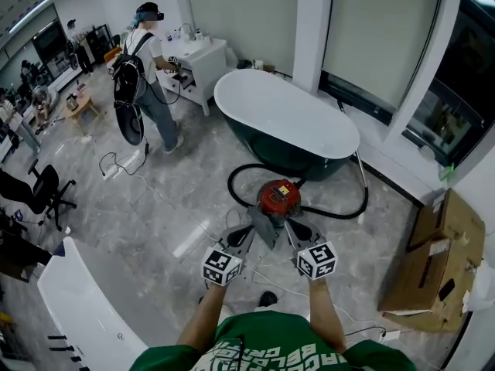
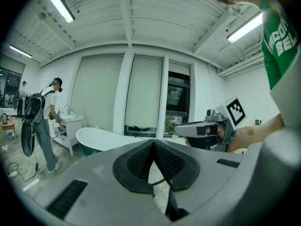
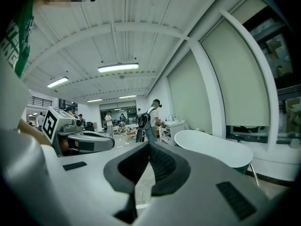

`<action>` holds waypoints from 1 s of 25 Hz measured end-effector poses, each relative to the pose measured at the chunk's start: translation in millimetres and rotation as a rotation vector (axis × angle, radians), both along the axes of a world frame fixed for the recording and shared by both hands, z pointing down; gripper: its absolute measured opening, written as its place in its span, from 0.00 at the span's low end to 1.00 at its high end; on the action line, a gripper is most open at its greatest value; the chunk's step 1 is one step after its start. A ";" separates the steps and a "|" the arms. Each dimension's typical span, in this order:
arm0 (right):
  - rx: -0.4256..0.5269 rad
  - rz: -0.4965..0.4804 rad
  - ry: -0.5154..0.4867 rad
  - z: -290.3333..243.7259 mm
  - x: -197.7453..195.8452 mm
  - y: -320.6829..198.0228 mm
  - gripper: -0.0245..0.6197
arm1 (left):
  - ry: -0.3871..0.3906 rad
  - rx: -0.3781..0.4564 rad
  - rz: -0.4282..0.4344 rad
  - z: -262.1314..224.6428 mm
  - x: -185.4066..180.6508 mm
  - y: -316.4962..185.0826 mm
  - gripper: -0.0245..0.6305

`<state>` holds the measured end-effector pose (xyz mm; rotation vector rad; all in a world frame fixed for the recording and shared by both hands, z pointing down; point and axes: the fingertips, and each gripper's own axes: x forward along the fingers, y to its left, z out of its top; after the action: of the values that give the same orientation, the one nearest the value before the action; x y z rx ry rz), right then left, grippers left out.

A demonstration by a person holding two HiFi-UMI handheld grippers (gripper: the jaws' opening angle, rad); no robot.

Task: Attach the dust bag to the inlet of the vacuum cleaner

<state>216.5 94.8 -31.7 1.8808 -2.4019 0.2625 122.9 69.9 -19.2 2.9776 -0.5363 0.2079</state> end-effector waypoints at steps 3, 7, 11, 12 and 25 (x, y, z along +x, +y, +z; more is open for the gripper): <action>0.009 -0.004 0.007 -1.2 6.6 1.3 0.05 | -0.001 0.012 0.002 -1.9 9.2 2.7 0.04; 0.019 -0.006 0.004 -2.9 11.4 1.7 0.05 | -0.001 0.019 -0.003 -3.9 16.8 2.6 0.04; 0.021 -0.006 0.014 -4.5 14.7 4.4 0.05 | 0.002 0.019 -0.007 -5.3 21.3 3.6 0.04; 0.019 -0.006 0.018 -3.9 15.6 5.3 0.05 | 0.004 0.018 -0.008 -4.9 22.2 4.2 0.04; 0.002 -0.020 0.032 -0.8 16.9 11.8 0.05 | 0.016 -0.004 -0.024 2.7 27.0 16.0 0.04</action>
<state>233.4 106.7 -32.4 1.8458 -2.3999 0.2266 149.9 85.9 -16.5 2.9643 -0.5686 0.1824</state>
